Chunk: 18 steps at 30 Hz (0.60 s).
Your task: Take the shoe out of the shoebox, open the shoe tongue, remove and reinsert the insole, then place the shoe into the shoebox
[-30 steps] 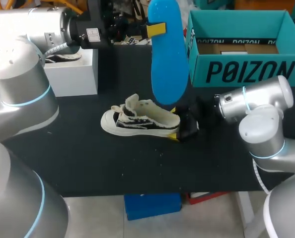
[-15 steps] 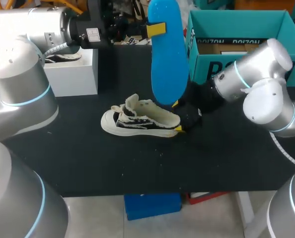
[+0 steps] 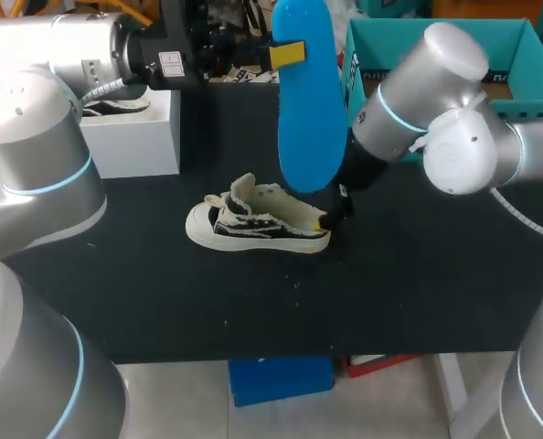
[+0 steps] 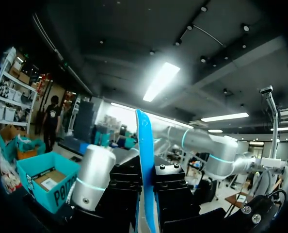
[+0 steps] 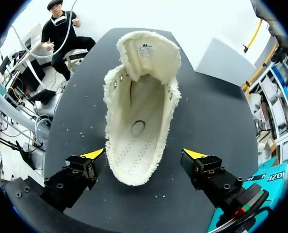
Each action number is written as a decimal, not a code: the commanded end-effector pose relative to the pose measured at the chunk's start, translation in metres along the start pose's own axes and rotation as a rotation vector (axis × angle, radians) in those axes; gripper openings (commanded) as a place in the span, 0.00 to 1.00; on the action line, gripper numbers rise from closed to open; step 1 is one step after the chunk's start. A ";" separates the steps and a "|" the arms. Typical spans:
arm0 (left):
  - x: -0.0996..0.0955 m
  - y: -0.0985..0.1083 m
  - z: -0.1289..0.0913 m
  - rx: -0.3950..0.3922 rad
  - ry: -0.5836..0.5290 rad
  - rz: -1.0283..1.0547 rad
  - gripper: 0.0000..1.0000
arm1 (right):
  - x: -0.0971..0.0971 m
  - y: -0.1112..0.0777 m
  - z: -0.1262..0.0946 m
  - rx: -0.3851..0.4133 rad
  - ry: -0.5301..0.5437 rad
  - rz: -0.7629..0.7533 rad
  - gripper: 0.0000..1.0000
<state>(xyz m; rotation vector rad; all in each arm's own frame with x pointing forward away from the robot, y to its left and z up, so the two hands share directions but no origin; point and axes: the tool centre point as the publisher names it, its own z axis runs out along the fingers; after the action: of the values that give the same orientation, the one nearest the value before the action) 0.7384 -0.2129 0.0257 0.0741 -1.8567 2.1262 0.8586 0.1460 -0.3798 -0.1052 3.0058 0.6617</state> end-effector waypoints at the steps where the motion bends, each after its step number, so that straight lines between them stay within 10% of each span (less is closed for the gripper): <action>1: 0.000 0.001 0.001 0.002 -0.004 0.002 0.00 | -0.001 0.009 -0.003 0.327 0.006 -0.009 1.00; 18: 0.000 0.001 0.001 0.002 -0.004 0.002 0.00 | -0.004 0.022 -0.002 0.516 0.002 -0.048 1.00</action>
<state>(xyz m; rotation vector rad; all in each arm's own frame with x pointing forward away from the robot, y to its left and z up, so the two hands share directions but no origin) 0.7384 -0.2129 0.0258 0.0738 -1.8569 2.1261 0.8598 0.1598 -0.3698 -0.1676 3.0520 0.2432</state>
